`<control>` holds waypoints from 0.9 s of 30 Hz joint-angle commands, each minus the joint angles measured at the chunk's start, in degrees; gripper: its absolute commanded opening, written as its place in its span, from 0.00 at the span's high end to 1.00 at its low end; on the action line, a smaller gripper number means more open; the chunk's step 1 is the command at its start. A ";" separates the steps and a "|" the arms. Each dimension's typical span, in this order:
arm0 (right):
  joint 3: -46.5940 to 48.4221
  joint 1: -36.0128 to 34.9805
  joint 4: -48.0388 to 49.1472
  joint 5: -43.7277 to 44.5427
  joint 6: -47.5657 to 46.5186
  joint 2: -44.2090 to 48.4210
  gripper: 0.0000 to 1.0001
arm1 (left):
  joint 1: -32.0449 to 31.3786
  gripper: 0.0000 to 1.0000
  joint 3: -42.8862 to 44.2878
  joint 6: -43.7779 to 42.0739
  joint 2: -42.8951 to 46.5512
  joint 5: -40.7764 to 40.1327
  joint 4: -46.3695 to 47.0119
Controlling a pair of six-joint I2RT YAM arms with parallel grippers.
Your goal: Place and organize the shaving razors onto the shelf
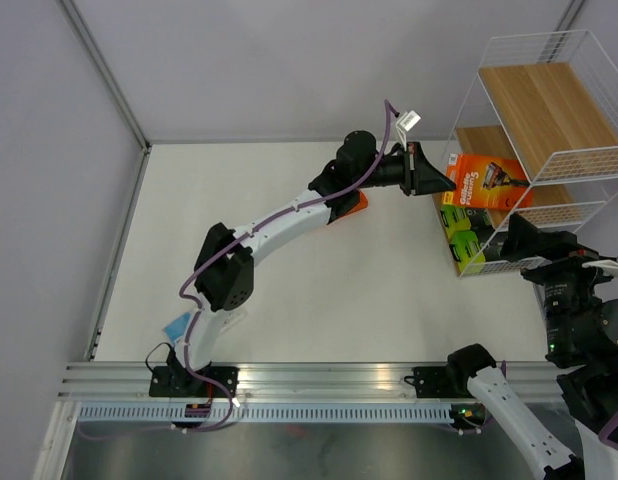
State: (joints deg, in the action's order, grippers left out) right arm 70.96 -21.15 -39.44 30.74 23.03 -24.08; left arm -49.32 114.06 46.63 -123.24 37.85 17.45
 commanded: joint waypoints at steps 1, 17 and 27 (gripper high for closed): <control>-0.03 -0.04 -0.11 3.00 -1.05 -1.32 0.02 | -0.69 0.98 0.64 8.20 -1.21 -2.68 6.63; -0.29 -0.04 5.78 -6.83 -5.45 -7.83 0.02 | -5.79 0.98 0.71 21.04 -8.14 -21.50 -1.71; -0.12 -0.04 6.74 -10.70 -5.80 -10.73 0.02 | -7.81 0.98 6.69 22.98 -9.39 -28.09 -6.98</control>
State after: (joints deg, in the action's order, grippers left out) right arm 70.00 -21.15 -34.39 21.58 18.57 -33.32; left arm -56.03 117.05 68.12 -131.66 13.76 13.63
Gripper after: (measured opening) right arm 0.979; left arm 0.025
